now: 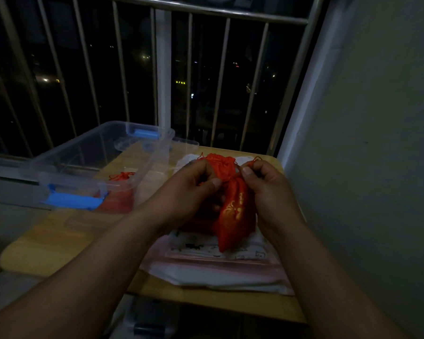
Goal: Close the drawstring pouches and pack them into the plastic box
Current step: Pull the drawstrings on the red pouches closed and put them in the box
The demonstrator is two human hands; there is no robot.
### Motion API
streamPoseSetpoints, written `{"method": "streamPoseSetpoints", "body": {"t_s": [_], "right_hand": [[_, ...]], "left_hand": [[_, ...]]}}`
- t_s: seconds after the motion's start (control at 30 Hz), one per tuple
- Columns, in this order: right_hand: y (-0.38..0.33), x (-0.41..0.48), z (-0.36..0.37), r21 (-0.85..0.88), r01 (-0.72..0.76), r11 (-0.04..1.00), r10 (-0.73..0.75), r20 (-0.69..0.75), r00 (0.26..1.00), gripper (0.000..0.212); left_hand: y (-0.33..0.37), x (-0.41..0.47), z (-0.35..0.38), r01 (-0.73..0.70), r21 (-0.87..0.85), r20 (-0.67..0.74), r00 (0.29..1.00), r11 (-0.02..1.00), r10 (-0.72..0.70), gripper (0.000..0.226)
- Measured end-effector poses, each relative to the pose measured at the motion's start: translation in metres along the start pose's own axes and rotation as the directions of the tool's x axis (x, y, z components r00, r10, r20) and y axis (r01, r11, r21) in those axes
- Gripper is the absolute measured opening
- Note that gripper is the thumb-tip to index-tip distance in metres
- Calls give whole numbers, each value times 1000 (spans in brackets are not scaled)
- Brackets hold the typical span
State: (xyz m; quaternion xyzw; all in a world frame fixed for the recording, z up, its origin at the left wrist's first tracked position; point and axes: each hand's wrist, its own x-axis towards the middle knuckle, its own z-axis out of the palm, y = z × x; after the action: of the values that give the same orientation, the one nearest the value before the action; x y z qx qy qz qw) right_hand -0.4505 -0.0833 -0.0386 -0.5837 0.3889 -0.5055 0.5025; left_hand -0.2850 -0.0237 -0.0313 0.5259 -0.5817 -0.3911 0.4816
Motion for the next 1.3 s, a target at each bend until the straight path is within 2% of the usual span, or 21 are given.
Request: {"method": "streamPoseSetpoints", "body": {"t_s": [0.1,0.17,0.23,0.33,0.43,0.53,0.63,0.73,0.83,0.93,1.03,1.2,1.3], "right_hand": [[0,2,-1,-15,13,1000,-14,-33,999,17],[0,3,-2,-20,14,1000,-15,-62,998,16],[-3,3,-1,-29,19,999,-21,-72,997,16],[-5,3,3,15,24,1000,-23,-61,998,24],[-10,2,4,93,4,996,-1,-36,999,24],[-16,-2,-1,45,-79,996,74,96,993,23],[-14,-5,-4,-46,-212,976,217,258,941,26],[-10,-5,-3,-209,-140,968,184,208,961,21],[-10,-5,1,-266,-76,961,117,144,983,21],[-12,-7,6,-242,-100,965,134,130,982,20],[-18,-3,14,-193,-130,973,152,103,983,18],[-43,19,50,-84,-115,990,119,46,992,19],[-63,37,89,-60,-81,995,87,104,991,20]], "left_hand": [[-4,1,1,37,4,-55,998,999,-37,24],[-6,0,3,117,-5,-26,993,993,-117,35],[-4,-1,6,141,60,6,990,988,-141,40],[-2,-3,10,59,117,16,998,991,-61,25],[-1,-3,11,-2,73,-65,998,997,7,17],[-1,0,9,-19,-36,-150,989,999,14,17],[-5,3,7,-26,-36,-213,977,999,18,16],[-5,3,7,-53,-61,-281,959,997,34,22],[-5,3,6,-36,-93,-305,952,995,6,28],[-5,0,4,-10,-195,-314,948,981,-53,36],[-6,-3,-3,22,-377,-336,928,926,-159,44],[-16,-6,-5,54,-378,-341,920,924,-193,25],[-22,-5,-2,98,-345,-302,930,934,-209,29]]}}
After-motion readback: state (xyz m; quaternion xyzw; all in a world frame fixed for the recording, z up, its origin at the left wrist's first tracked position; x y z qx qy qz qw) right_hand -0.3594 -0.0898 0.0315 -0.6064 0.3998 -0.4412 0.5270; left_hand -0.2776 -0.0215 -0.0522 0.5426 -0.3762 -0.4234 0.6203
